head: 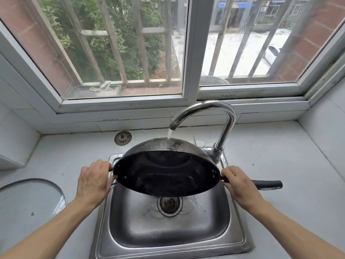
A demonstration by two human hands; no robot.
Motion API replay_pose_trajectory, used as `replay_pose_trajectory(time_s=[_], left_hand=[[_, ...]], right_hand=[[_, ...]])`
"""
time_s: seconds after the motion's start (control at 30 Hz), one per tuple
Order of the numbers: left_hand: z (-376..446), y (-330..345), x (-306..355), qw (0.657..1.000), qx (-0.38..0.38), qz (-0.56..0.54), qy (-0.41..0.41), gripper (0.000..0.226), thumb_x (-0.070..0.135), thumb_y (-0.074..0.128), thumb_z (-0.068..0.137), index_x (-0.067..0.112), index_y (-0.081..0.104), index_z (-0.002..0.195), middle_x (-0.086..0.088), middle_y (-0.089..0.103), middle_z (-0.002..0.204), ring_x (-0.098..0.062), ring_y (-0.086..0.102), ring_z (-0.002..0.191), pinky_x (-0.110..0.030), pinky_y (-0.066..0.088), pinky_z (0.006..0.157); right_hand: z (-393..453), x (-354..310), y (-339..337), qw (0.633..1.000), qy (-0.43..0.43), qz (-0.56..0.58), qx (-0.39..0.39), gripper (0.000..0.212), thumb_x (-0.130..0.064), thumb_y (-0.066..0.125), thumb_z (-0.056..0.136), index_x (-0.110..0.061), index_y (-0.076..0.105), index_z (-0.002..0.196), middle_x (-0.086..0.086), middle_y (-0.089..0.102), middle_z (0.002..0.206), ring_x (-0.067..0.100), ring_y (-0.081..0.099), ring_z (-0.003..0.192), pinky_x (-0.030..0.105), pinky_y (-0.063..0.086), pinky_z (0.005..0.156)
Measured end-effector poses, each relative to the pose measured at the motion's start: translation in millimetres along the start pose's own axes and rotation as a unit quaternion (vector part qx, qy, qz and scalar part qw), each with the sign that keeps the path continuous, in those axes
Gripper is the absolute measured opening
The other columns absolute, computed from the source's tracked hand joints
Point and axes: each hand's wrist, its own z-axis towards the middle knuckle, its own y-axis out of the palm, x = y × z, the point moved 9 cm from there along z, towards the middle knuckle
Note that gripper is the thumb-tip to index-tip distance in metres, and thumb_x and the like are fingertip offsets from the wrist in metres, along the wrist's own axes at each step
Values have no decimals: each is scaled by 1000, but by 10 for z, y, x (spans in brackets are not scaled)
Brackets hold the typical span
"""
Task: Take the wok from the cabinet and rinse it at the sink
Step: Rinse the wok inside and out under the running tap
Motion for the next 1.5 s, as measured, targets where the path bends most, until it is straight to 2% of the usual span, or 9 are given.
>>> replay_pose_trajectory(time_s=[0.33,0.57,1.0,1.23,1.5], left_hand=[[27,38,10,1000,12,-9,-13,36,21,87,67,15,54,80,-3,49,71,-33,51,61,-37,28,57],[132,11,23,1000,7,-15,-5,39,21,89,64,17,56,85,0,50,76,-30,54,68,-36,28,61],[471,-182,493,997,8,-16,69,39,23,89,62,17,56,83,2,50,76,-25,52,69,-34,30,64],[659,-279,745,995,12,-4,98,35,22,87,63,18,57,82,2,51,76,-26,54,70,-36,35,64],[693,-305,784,994,11,11,110,39,23,90,60,17,57,81,0,51,75,-27,55,69,-34,28,65]], right_hand=[[95,187,-1,996,67,-58,7,39,-13,85,67,-17,54,92,-1,52,87,24,49,74,40,46,59],[31,217,49,995,93,-25,-9,40,-11,84,69,-19,52,92,-5,48,86,20,46,74,38,47,60],[-502,465,48,981,193,15,-17,44,-12,79,75,-29,41,86,-10,44,82,15,47,73,36,47,61],[-690,549,14,973,228,32,-10,37,-13,78,77,-26,45,85,-11,46,83,10,48,75,33,47,62],[-714,530,10,970,237,49,-8,37,-13,78,78,-27,44,85,-14,46,83,9,49,76,30,46,63]])
